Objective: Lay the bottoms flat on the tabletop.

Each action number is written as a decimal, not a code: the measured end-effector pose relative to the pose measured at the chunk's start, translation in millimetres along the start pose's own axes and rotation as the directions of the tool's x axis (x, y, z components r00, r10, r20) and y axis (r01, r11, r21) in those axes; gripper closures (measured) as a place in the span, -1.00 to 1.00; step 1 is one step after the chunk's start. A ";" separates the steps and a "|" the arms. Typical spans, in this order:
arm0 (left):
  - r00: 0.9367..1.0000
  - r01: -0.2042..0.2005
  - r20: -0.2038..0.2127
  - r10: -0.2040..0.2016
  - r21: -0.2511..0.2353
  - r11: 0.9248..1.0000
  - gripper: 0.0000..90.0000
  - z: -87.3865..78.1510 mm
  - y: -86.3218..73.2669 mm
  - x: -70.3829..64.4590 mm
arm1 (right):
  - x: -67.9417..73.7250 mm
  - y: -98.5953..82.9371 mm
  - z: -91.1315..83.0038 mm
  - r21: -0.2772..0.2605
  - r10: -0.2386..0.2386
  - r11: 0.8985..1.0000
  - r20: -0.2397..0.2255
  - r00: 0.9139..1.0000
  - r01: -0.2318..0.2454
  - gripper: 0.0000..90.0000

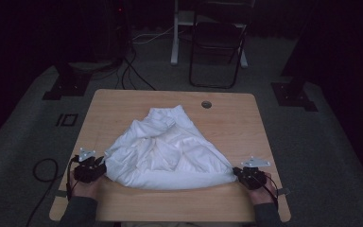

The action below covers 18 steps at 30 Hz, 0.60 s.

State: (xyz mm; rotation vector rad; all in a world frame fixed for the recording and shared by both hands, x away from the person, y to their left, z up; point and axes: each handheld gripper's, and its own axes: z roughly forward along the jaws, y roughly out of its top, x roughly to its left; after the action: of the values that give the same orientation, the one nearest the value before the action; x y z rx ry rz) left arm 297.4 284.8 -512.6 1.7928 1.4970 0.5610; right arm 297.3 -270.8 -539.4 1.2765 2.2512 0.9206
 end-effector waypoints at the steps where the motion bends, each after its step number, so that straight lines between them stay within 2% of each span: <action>1: 1.000 -0.006 0.001 0.006 -0.019 1.000 0.43 -4.9 4.5 -0.9 | 0.1 -0.1 0.1 -0.001 -0.003 1.000 0.001 1.000 0.003 0.95; 3: 1.000 -0.006 0.002 0.006 -0.035 0.999 0.37 -9.0 9.8 -3.4 | 0.4 -0.4 0.1 -0.002 -0.005 1.000 0.001 1.000 0.005 0.95; 9: 0.999 -0.045 -0.007 0.044 -0.083 0.996 0.24 -16.2 34.0 -16.1 | 0.9 -1.0 0.5 -0.005 -0.012 1.000 0.001 1.000 0.012 0.94; 10: 0.999 -0.045 -0.007 0.044 -0.083 0.996 0.22 -16.2 34.0 -16.1 | 0.9 -1.0 0.5 -0.005 -0.012 1.000 0.001 1.000 0.012 0.94; 12: 0.997 -0.074 -0.005 0.074 -0.107 0.991 0.20 -15.8 51.2 -25.4 | 1.3 -1.2 0.5 -0.006 -0.015 1.000 0.000 1.000 0.015 0.94; 14: 0.996 -0.085 -0.005 0.085 -0.109 0.990 0.17 -15.7 55.2 -27.7 | 1.5 -1.1 0.5 -0.005 -0.016 1.000 0.001 1.000 0.016 0.94; 15: 0.994 -0.107 0.001 0.108 -0.123 0.987 0.15 -14.0 65.4 -35.3 | 1.8 -1.2 0.6 -0.005 -0.016 1.000 0.001 1.000 0.016 0.94; 18: 0.986 -0.163 0.005 0.165 -0.129 0.978 0.09 -8.7 80.8 -50.1 | 2.2 -1.2 0.7 -0.006 -0.016 1.000 0.001 1.000 0.016 0.93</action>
State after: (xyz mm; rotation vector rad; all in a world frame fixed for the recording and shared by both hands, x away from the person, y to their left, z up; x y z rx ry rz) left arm 332.2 233.5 -440.0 1.8258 1.2796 0.7068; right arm 295.9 -269.1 -540.9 1.2545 2.2533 0.9200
